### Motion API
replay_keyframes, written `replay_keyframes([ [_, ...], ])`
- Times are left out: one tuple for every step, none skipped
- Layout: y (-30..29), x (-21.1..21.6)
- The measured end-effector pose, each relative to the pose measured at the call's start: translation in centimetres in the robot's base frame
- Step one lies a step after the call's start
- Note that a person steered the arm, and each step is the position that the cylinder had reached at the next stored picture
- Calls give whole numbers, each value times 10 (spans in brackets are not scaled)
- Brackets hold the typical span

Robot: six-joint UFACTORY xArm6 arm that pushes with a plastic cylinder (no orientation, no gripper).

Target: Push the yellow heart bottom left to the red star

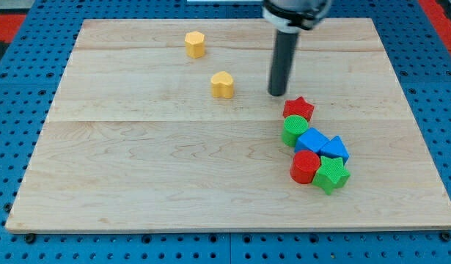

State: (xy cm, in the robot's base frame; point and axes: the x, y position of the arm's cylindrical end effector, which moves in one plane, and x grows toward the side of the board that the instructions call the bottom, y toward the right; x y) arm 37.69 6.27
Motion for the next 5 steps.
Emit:
replay_keyframes([
  [-20,1],
  [2,-28],
  [-41,-71],
  [-89,-35],
  [-46,6],
])
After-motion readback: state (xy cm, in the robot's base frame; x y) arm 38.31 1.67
